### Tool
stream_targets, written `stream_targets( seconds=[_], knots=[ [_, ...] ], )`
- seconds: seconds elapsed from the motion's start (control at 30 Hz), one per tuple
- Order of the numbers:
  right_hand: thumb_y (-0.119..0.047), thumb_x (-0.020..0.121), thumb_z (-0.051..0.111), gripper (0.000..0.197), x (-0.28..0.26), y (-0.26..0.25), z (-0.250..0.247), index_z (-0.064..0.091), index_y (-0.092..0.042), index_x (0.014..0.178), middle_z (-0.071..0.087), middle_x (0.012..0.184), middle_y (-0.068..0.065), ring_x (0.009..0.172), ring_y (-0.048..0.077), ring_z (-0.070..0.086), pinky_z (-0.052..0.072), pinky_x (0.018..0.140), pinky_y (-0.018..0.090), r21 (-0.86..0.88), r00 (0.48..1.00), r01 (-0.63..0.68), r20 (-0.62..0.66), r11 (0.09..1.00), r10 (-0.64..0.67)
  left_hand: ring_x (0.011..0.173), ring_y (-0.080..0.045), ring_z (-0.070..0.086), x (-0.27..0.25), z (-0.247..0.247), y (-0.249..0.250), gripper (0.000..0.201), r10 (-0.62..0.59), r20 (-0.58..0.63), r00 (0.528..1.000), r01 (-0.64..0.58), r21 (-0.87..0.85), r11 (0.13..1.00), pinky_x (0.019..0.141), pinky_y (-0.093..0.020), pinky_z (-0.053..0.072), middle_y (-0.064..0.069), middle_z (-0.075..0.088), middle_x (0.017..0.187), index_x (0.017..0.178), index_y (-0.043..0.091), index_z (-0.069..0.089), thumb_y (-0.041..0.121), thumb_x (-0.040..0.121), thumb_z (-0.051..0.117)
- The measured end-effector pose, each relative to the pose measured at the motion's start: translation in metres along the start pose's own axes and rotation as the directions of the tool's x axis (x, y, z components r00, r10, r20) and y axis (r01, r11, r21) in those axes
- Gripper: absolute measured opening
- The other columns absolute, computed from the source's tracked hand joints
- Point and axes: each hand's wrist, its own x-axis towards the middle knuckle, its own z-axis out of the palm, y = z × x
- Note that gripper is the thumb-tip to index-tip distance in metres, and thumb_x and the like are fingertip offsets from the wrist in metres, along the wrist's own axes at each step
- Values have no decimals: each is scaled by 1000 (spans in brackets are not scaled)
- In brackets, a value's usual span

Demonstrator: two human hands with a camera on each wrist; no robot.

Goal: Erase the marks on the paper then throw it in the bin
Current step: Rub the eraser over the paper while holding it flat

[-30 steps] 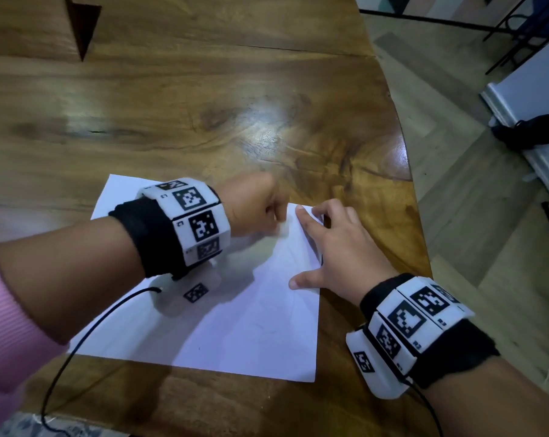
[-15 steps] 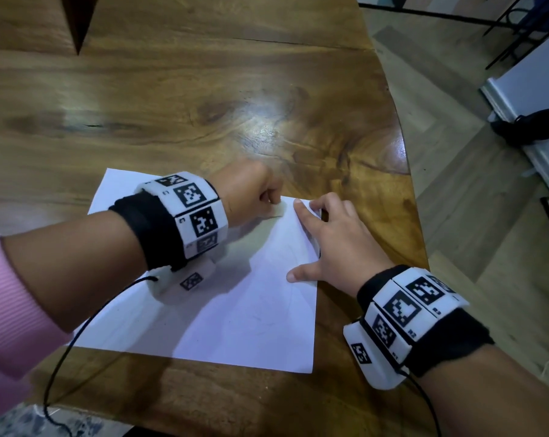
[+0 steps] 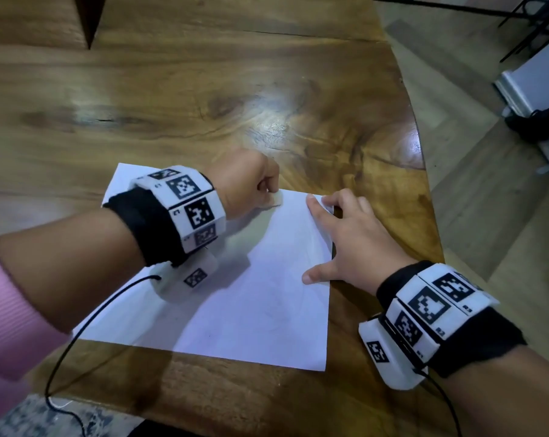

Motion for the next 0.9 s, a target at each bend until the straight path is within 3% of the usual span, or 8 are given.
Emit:
stream_targets(
  seconds=[0.13, 0.23, 0.33, 0.43, 0.6, 0.63, 0.7, 0.9],
  knots=[
    [-58, 61, 75, 117, 1, -1, -1, 6, -25, 149, 16, 138, -4, 127, 14, 17, 24, 111, 27, -17, 1000, 4, 5, 1000, -4, 65, -17, 51, -33, 14, -3, 11, 154, 184, 971, -150, -32, 988, 54, -8, 31, -1, 62, 71, 73, 14, 66, 24, 75, 68],
    [-58, 61, 75, 117, 0, -1, -1, 6, -26, 149, 16, 138, -4, 127, 15, 17, 24, 111, 27, -16, 1000, 4, 4, 1000, -4, 70, -16, 55, -40, 16, 0, 8, 212, 307, 928, -229, 21, 973, 61, -19, 38, -1, 68, 78, 77, 17, 68, 24, 75, 68],
    [-58, 61, 75, 116, 0, -2, -1, 7, -26, 149, 17, 137, -4, 126, 14, 18, 24, 110, 27, -17, 1000, 3, -3, 1000, -3, 72, -18, 55, -13, 8, 7, 10, 133, 168, 977, -141, 40, 989, 57, -20, 32, 0, 65, 75, 85, 14, 69, 16, 76, 66],
    [-58, 61, 74, 116, 0, -2, -1, 6, -26, 149, 18, 136, -4, 125, 14, 18, 24, 108, 25, -21, 1000, 8, -4, 1000, -8, 58, -12, 43, 3, 7, 18, 10, 115, -5, 993, -114, 47, 992, 51, -8, 33, 9, 49, 60, 86, 9, 67, 11, 76, 64],
    [-58, 61, 75, 116, 0, -1, -1, 7, -26, 149, 17, 138, -4, 126, 15, 18, 24, 108, 26, -9, 1000, 14, -7, 1000, -14, 65, -18, 47, -39, 26, 16, 10, 258, 273, 927, -272, 15, 962, 55, -11, 33, 3, 57, 66, 73, 13, 64, 21, 79, 63],
    [-58, 61, 75, 117, 0, -1, -1, 6, -26, 149, 17, 138, -4, 126, 15, 17, 24, 108, 26, -9, 1000, 17, -8, 1000, -17, 67, -19, 51, -43, 27, 15, 12, 256, 307, 917, -274, 16, 962, 60, -18, 38, 0, 62, 72, 74, 13, 64, 24, 79, 63],
    [-57, 61, 75, 117, 0, -1, -1, 6, -26, 149, 17, 138, -4, 126, 14, 17, 24, 108, 25, 3, 1000, 19, -8, 1000, -19, 73, -21, 56, -45, 28, 13, 12, 259, 306, 916, -279, 23, 960, 65, -25, 40, -5, 67, 82, 77, 13, 65, 25, 80, 62],
    [-46, 62, 81, 114, -6, 3, 1, 13, -17, 149, 15, 147, -11, 135, 8, 14, 17, 109, 17, 96, 1000, 20, -25, 995, -18, 68, -12, 46, -46, 26, 18, 8, 232, 289, 929, -257, 50, 965, 60, -20, 31, -2, 68, 82, 78, 16, 66, 23, 79, 63]
  ],
)
